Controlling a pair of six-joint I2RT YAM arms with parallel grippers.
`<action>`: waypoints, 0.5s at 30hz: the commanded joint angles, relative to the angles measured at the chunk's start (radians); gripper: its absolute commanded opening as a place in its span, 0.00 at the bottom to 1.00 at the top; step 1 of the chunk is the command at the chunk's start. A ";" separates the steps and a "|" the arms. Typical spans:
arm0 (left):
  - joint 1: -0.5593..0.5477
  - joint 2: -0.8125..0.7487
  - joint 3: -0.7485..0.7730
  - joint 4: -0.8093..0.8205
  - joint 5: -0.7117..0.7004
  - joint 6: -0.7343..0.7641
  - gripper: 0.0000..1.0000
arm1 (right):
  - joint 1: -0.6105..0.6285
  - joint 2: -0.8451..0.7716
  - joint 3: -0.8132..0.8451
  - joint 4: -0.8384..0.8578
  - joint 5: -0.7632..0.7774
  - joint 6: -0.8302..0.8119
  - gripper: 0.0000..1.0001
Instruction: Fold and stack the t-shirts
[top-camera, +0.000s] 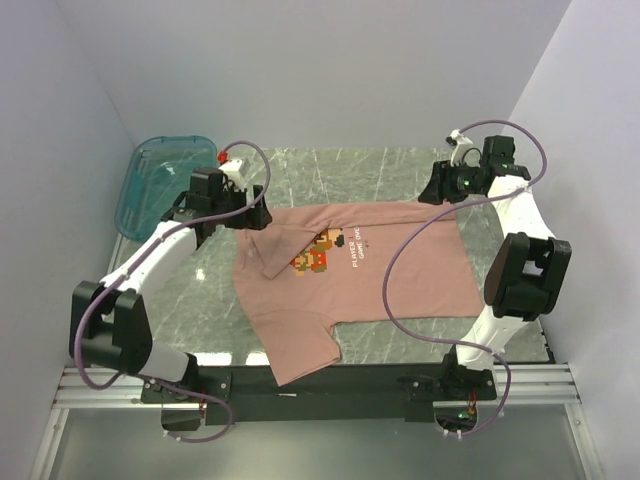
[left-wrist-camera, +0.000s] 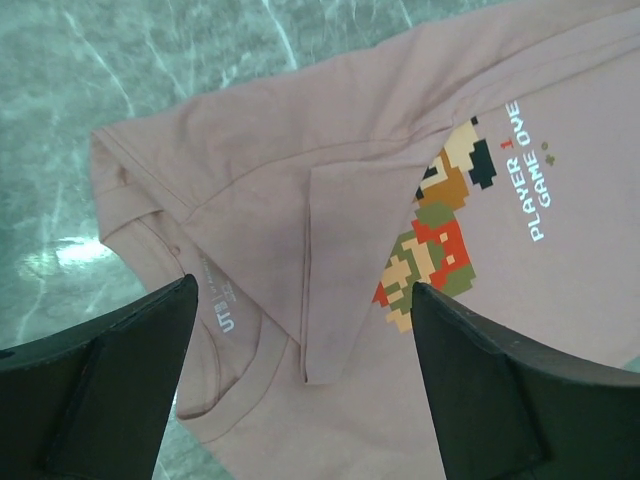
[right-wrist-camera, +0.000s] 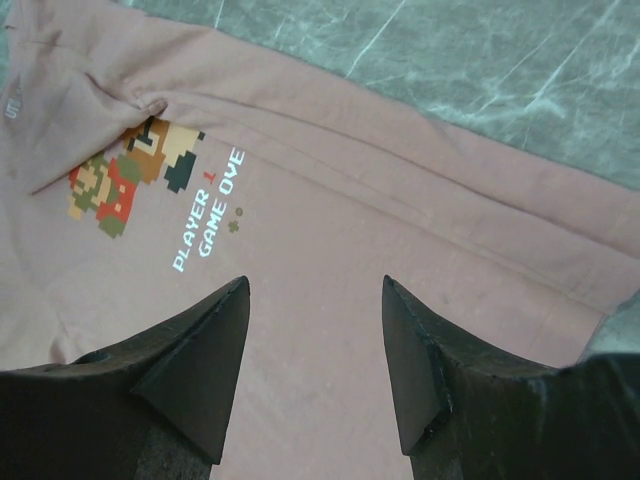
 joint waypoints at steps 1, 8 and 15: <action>0.030 0.057 0.037 0.033 0.097 -0.035 0.93 | -0.008 -0.022 -0.024 0.031 -0.005 0.015 0.62; 0.064 0.210 0.114 0.030 0.263 -0.104 0.84 | -0.060 -0.036 -0.095 0.066 -0.072 0.019 0.62; 0.065 0.325 0.192 -0.002 0.288 -0.119 0.80 | -0.071 -0.028 -0.123 0.076 -0.113 0.019 0.61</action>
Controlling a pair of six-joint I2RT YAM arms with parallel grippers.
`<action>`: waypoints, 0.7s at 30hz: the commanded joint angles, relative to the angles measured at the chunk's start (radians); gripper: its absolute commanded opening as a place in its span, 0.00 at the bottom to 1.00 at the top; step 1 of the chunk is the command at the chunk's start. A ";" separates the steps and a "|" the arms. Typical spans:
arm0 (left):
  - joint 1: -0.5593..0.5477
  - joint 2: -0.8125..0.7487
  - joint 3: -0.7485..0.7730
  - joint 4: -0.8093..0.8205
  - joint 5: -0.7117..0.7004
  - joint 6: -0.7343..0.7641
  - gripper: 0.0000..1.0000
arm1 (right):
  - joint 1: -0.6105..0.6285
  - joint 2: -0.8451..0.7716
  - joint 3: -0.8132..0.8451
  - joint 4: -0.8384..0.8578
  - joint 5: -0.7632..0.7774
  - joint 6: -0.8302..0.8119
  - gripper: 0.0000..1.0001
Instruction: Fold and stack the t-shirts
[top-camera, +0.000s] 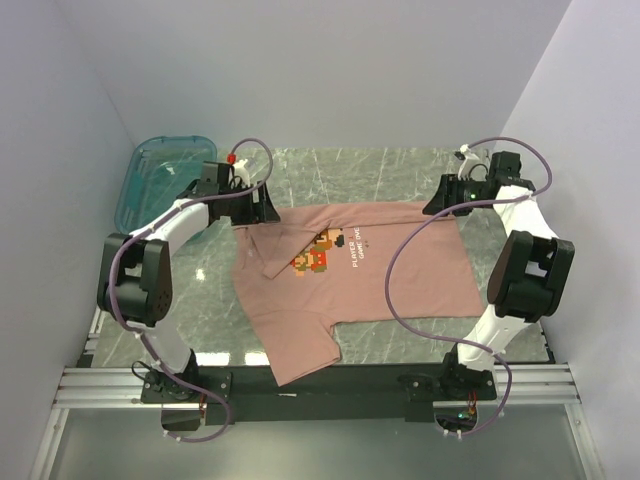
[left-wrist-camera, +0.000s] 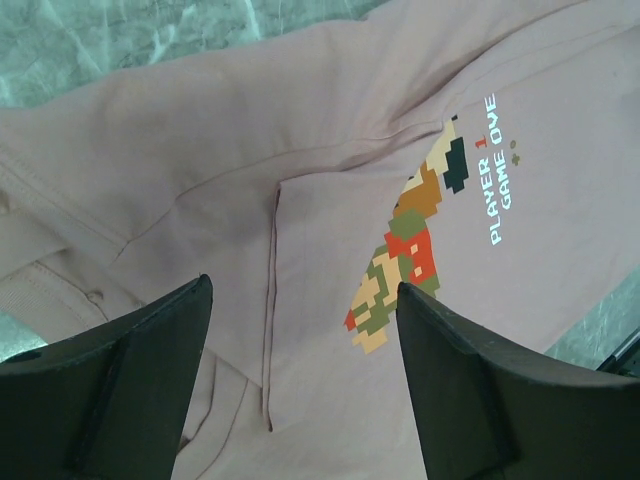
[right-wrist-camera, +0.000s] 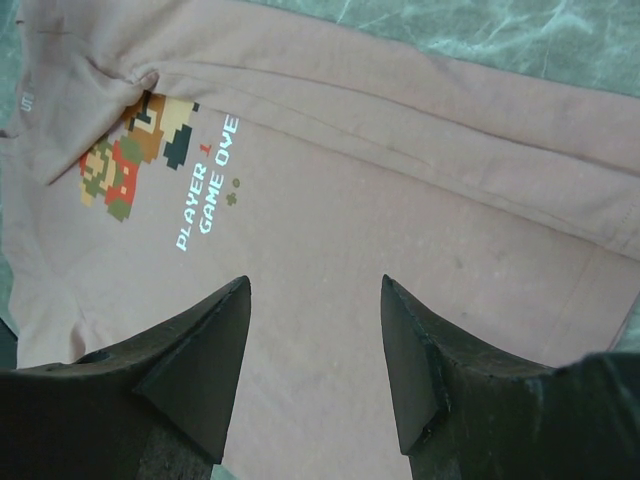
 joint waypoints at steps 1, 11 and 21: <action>0.003 0.019 0.056 -0.001 0.046 -0.011 0.79 | 0.000 -0.022 -0.001 0.033 -0.052 0.001 0.61; 0.003 0.013 0.028 -0.005 0.029 0.009 0.79 | -0.004 -0.028 -0.015 0.036 -0.056 -0.005 0.61; 0.003 0.031 0.039 -0.002 0.051 0.009 0.76 | -0.010 -0.022 -0.018 0.035 -0.058 -0.008 0.61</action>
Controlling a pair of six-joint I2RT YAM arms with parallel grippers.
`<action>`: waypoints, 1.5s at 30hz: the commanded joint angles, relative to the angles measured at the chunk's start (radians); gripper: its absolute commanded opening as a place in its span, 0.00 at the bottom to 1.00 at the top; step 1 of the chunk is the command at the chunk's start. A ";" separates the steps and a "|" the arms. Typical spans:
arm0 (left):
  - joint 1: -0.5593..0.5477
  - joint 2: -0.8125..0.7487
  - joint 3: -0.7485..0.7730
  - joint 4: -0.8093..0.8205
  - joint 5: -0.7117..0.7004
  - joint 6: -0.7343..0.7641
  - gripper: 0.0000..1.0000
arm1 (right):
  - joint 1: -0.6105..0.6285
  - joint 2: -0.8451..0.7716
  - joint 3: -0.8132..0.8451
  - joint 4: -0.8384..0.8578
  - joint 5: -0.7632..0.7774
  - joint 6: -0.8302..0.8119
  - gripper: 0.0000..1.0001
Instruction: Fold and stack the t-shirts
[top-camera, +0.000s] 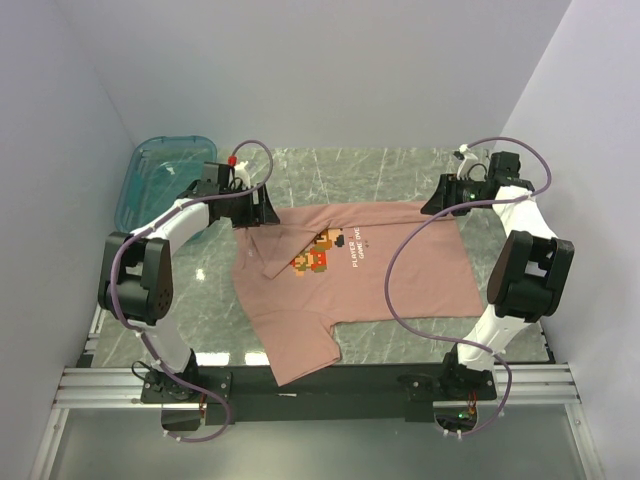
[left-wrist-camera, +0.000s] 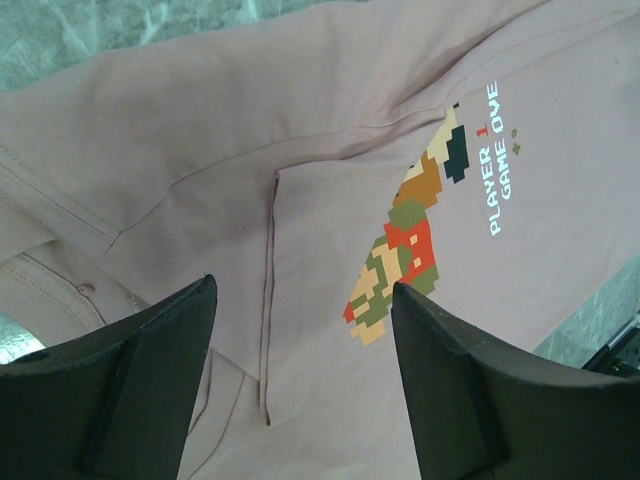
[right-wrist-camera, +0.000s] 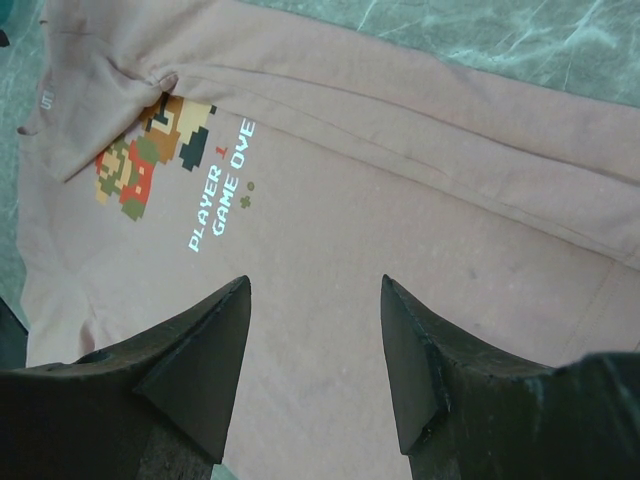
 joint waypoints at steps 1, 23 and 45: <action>0.002 0.018 0.031 0.018 0.035 0.009 0.75 | -0.010 -0.019 -0.012 0.022 -0.020 -0.008 0.61; -0.044 0.322 0.314 -0.095 0.055 -0.001 0.65 | -0.022 -0.024 -0.013 0.018 -0.046 -0.008 0.61; -0.087 0.363 0.339 -0.120 0.075 0.019 0.43 | -0.031 -0.028 -0.016 0.018 -0.056 -0.005 0.61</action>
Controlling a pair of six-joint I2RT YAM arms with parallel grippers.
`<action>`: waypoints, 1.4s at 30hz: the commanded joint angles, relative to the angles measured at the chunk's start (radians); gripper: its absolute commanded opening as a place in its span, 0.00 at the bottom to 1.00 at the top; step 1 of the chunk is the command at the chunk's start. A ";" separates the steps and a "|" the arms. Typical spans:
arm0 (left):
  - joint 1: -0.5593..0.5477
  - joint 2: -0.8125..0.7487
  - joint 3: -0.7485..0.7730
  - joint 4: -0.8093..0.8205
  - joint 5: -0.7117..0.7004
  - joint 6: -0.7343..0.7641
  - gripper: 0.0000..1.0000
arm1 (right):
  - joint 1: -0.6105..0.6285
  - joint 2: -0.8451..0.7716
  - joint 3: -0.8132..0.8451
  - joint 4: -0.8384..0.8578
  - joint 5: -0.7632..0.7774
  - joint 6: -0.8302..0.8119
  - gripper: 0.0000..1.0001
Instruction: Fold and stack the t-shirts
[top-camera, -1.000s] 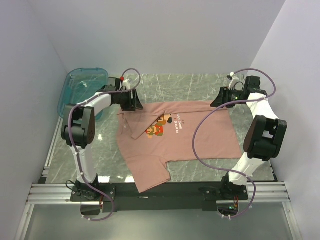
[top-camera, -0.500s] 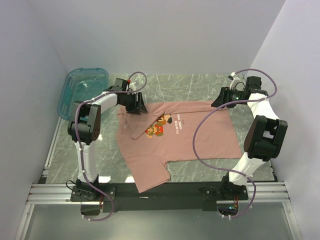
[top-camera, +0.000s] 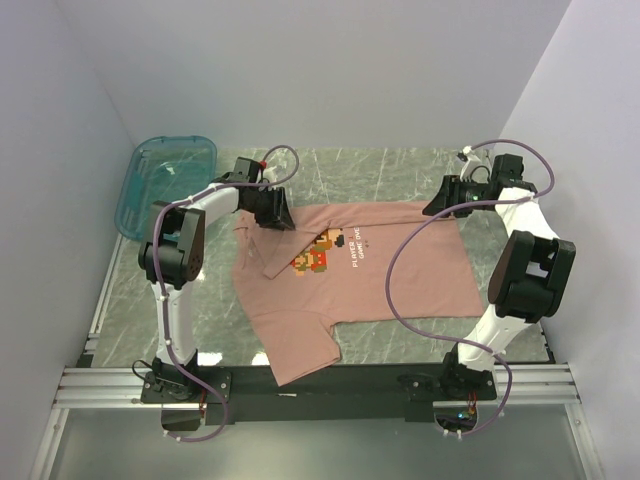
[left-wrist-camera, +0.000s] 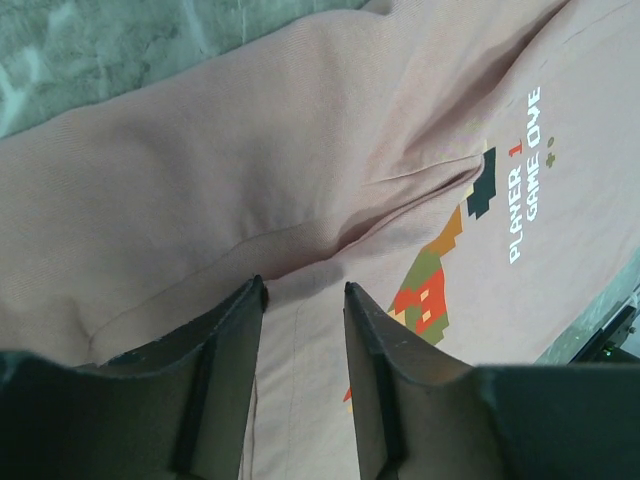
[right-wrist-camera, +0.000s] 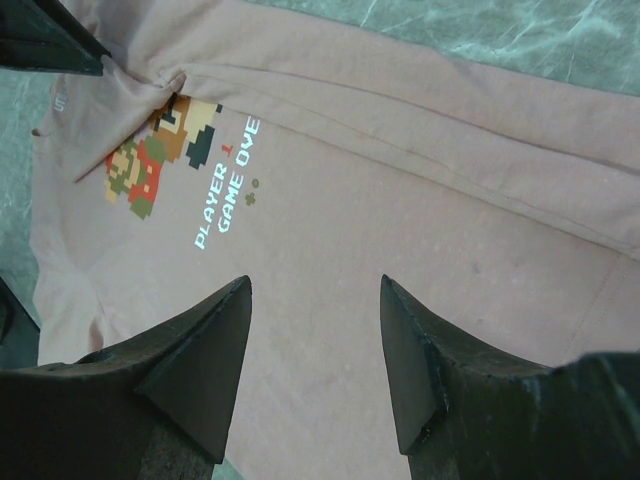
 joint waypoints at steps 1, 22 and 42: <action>-0.007 0.003 0.038 -0.005 0.018 0.019 0.43 | -0.011 -0.030 -0.003 0.018 -0.025 -0.004 0.61; -0.038 -0.068 0.003 -0.001 0.092 0.054 0.01 | -0.025 -0.035 -0.005 0.018 -0.042 0.002 0.61; -0.136 -0.155 -0.066 -0.019 0.124 0.065 0.01 | -0.026 -0.035 -0.001 0.015 -0.049 0.002 0.61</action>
